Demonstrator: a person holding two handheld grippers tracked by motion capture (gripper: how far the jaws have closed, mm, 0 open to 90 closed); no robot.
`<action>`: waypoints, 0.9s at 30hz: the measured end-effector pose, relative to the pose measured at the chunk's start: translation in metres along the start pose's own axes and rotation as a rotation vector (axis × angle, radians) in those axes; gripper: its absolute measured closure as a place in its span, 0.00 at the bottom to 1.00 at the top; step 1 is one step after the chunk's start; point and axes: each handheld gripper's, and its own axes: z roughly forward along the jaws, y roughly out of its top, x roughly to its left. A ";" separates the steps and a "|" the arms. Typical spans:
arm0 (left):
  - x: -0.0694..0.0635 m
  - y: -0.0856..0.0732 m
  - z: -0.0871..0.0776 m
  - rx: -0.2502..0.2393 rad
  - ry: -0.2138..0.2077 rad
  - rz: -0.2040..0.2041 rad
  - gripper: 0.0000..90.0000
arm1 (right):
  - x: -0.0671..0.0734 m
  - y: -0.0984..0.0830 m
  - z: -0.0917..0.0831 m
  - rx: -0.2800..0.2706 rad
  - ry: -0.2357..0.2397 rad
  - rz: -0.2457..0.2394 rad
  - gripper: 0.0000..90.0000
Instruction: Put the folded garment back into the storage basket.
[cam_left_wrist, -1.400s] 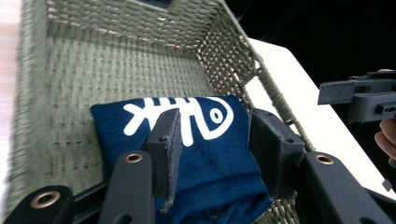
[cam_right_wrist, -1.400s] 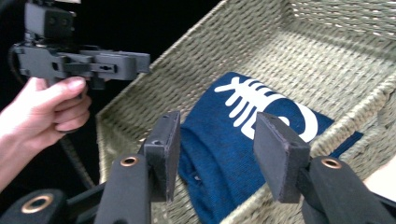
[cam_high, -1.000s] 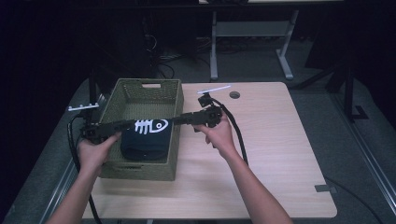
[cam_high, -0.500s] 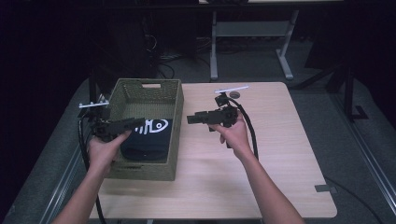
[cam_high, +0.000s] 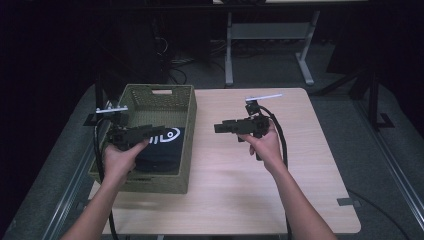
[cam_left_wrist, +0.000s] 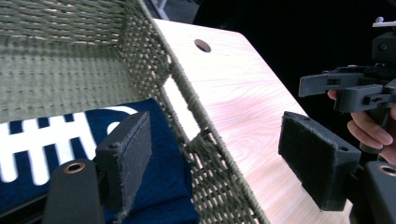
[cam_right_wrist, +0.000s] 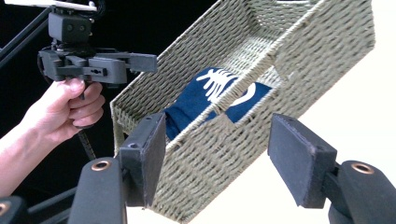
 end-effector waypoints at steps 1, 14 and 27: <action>-0.002 0.000 0.002 0.000 -0.004 0.001 0.28 | -0.001 -0.001 -0.003 0.001 -0.003 0.005 0.41; -0.026 0.006 0.021 0.007 -0.045 0.041 0.27 | -0.009 -0.009 -0.030 -0.024 -0.033 0.007 0.40; -0.048 0.003 0.043 0.039 -0.080 0.088 0.27 | -0.022 -0.024 -0.059 -0.043 -0.079 0.041 0.40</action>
